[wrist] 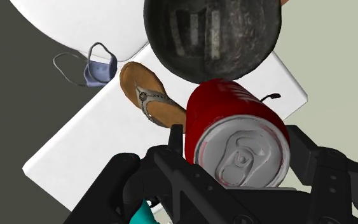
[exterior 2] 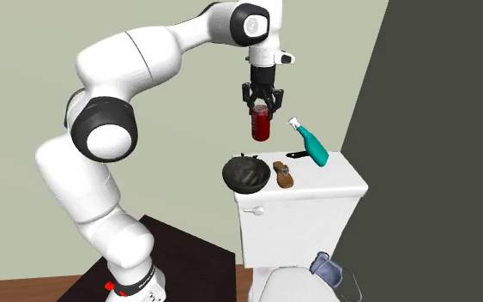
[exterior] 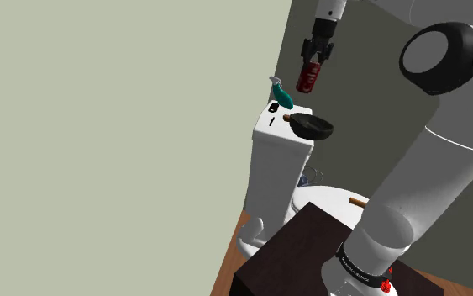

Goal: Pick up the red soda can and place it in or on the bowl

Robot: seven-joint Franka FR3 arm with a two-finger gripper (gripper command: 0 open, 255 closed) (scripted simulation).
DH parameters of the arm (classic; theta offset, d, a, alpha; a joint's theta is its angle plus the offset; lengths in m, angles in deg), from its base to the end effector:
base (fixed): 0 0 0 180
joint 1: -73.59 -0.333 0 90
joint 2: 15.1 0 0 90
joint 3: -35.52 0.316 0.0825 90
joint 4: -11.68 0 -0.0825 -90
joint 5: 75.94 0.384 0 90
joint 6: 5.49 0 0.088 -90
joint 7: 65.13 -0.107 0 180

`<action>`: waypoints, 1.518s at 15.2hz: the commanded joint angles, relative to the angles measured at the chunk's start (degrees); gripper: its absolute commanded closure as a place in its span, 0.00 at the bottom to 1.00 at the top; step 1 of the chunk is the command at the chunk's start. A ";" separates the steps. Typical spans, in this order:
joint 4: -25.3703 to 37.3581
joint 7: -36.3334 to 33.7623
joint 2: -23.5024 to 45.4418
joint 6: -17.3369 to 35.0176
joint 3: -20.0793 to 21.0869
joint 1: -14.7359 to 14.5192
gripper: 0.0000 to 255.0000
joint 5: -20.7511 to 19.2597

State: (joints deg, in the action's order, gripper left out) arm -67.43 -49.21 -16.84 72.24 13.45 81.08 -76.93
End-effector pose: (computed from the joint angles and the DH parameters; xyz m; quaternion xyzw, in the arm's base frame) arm 0.4484 -0.2616 0.7082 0.9927 -0.1205 0.0008 0.0033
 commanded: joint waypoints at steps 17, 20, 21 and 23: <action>-26.58 -2.50 -19.17 8.44 2.05 0.39 1.00 -6.41; -29.61 -2.72 -19.93 10.74 2.01 0.51 1.00 -6.66; -30.59 -2.79 -20.15 11.50 1.99 0.55 1.00 -6.73; -32.51 -2.91 -20.56 13.02 1.94 0.64 1.00 -6.88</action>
State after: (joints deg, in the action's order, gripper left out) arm -99.12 -52.07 -37.29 84.47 15.43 81.69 -83.76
